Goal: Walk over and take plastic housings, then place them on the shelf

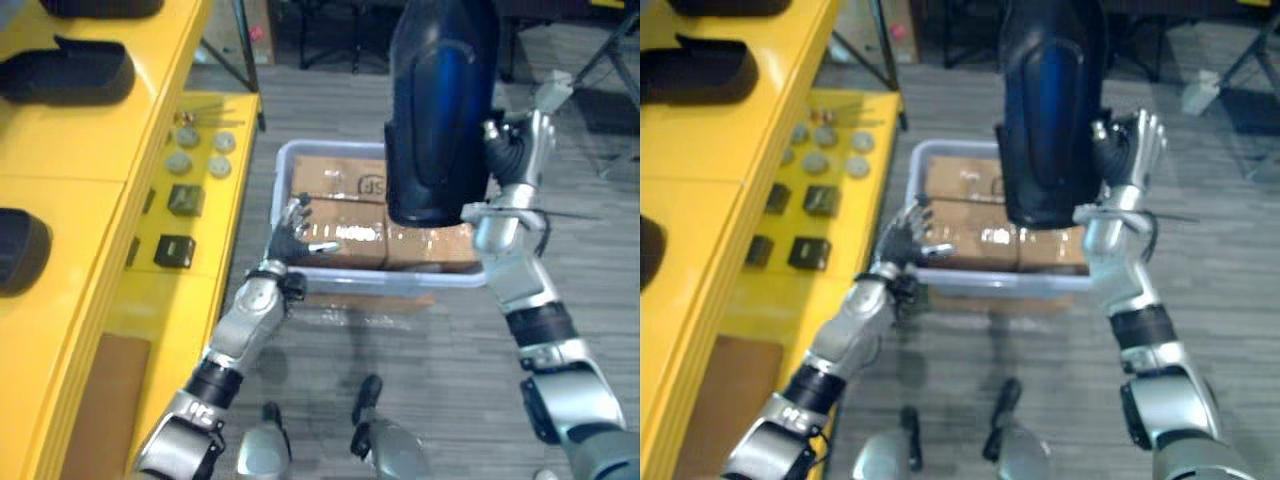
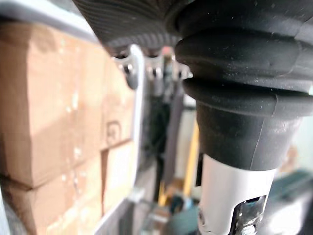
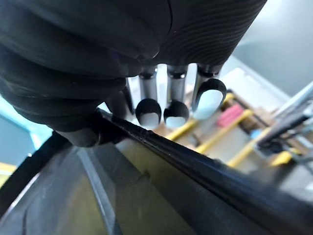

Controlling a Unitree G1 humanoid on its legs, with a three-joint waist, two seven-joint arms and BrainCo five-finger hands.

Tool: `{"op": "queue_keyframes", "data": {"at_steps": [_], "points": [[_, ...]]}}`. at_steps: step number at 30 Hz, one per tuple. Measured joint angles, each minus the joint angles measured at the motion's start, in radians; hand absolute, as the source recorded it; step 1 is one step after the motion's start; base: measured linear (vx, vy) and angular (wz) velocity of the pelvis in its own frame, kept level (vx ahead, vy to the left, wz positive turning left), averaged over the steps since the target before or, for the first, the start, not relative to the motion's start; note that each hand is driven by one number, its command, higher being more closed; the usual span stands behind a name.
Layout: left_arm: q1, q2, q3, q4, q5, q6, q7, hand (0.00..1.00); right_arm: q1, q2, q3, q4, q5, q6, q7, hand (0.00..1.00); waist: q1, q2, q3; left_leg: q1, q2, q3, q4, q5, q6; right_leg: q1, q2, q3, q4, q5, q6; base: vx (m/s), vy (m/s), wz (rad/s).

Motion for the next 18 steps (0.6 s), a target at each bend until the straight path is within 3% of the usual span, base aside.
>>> {"op": "queue_keyframes", "data": {"at_steps": [6, 18], "points": [[-0.001, -0.024, -0.004, 0.071, -0.097, 0.031, 0.007, 0.0, 0.021, 0.024, 0.041, -0.06, -0.039, -0.048, 0.019, 1.0, -0.001, -0.001, -0.041, 0.039, -0.003, 0.0, -0.02, 0.005, 0.0, 0.04, 0.0, -0.001, -0.02, 0.004, 0.003, -0.01, 0.06, 0.01], [-0.006, -0.068, -0.043, 0.145, -0.308, 0.05, 0.018, 0.0, 0.069, 0.103, 0.135, -0.023, -0.084, -0.049, 0.062, 1.0, 0.008, -0.018, -0.088, 0.051, -0.01, -0.013, -0.033, 0.022, 0.003, 0.057, -0.008, -0.019, -0.022, 0.01, 0.003, -0.03, 0.038, 0.03]]}}
